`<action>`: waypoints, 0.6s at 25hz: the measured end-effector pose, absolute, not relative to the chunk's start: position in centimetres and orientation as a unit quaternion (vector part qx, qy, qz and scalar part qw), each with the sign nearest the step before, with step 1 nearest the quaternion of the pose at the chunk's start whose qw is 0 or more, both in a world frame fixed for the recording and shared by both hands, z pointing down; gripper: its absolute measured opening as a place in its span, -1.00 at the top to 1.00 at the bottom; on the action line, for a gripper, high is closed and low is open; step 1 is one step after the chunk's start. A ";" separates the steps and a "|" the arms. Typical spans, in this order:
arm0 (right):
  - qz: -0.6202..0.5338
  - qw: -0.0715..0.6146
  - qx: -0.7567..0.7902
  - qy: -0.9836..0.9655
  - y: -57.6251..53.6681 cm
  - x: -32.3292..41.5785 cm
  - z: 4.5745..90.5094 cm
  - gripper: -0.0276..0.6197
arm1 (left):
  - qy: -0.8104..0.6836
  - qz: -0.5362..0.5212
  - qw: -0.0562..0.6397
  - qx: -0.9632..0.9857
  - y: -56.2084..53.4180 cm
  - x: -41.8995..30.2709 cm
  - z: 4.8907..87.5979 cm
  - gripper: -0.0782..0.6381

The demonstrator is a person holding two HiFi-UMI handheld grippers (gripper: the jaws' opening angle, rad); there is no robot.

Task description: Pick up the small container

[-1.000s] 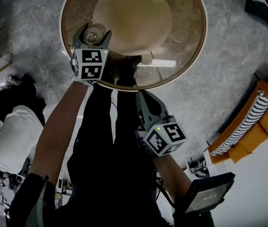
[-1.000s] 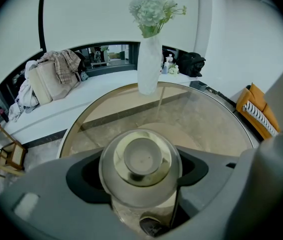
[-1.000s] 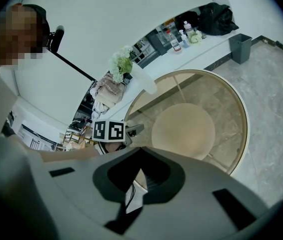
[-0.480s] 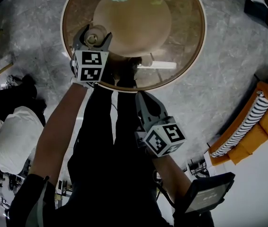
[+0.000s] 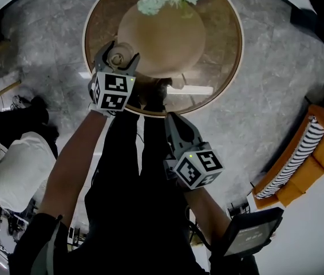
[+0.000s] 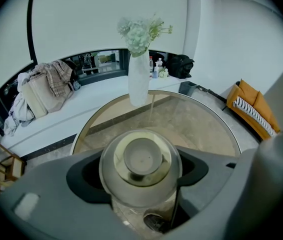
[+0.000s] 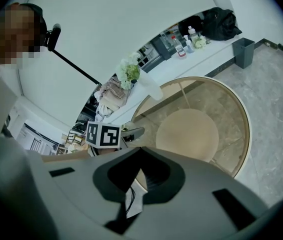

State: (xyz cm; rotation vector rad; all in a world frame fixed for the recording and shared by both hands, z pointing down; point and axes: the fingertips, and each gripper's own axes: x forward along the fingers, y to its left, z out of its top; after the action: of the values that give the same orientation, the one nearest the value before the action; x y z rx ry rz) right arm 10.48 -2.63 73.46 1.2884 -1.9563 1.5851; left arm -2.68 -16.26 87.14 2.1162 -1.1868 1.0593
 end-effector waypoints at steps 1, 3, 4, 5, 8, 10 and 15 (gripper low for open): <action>0.551 0.154 0.450 -0.686 -2.8 10.4 73.1 0.90 | -0.434 0.387 0.245 0.776 -16.1 -2.7 86.6 -0.16; 0.546 0.150 0.450 -0.691 -3.0 10.1 71.9 0.90 | -0.432 0.384 0.247 0.778 -15.6 -2.8 85.2 -0.16; 0.543 0.149 0.450 -0.693 -3.1 10.0 71.2 0.90 | -0.431 0.384 0.247 0.778 -15.3 -2.8 84.3 -0.16; 0.541 0.148 0.451 -0.694 -3.2 10.0 70.5 0.90 | -0.430 0.383 0.247 0.779 -15.0 -2.9 83.4 -0.16; 0.534 0.144 0.455 -0.698 -3.4 10.1 69.0 0.90 | -0.428 0.376 0.248 0.783 -14.4 -2.8 80.9 -0.16; 0.529 0.139 0.458 -0.701 -3.6 10.2 68.2 0.90 | -0.430 0.365 0.249 0.788 -14.5 -2.9 79.1 -0.16; 0.516 0.134 0.461 -0.709 -3.5 10.1 65.3 0.90 | -0.428 0.350 0.265 0.790 -12.9 -3.2 74.2 -0.16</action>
State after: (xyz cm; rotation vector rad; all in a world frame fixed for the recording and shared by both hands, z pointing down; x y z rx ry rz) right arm 10.07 -3.51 65.30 1.3356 -2.0555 1.4965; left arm -3.17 -12.89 74.17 2.1351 -1.1566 0.9457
